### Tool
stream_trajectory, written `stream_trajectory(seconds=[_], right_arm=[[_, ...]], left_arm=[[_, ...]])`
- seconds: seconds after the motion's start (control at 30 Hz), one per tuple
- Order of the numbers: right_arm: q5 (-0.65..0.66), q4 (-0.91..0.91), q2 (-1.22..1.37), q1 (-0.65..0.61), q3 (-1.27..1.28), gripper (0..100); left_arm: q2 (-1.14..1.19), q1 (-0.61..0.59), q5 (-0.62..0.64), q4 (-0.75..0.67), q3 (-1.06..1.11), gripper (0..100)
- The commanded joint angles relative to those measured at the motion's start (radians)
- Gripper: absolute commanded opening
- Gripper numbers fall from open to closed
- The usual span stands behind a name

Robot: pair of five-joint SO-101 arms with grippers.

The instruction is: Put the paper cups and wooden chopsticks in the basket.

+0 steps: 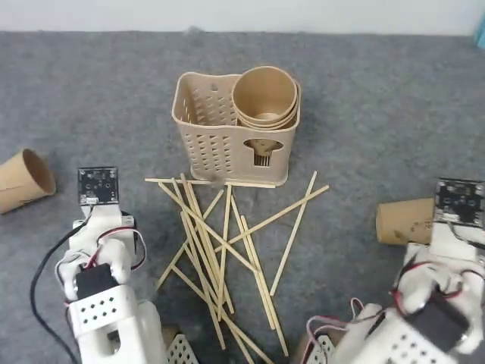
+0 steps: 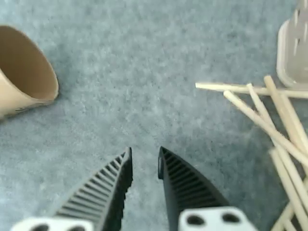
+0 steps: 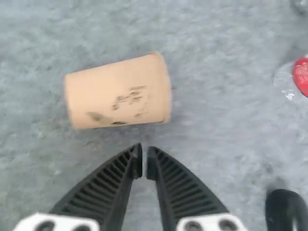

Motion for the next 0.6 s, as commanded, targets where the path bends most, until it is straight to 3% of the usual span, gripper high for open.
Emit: stream_trajectory(seconds=[0.0, 0.57], right_arm=[[0.025, -0.065, 0.139, 0.070, -0.078, 12.6], [0.014, -0.133, 1.201, 0.102, -0.706, 9.9]], left_arm=[[-0.012, 0.008, -0.006, -0.014, -0.002, 9], [-0.012, 0.011, -0.006, -0.017, 0.002, 9]])
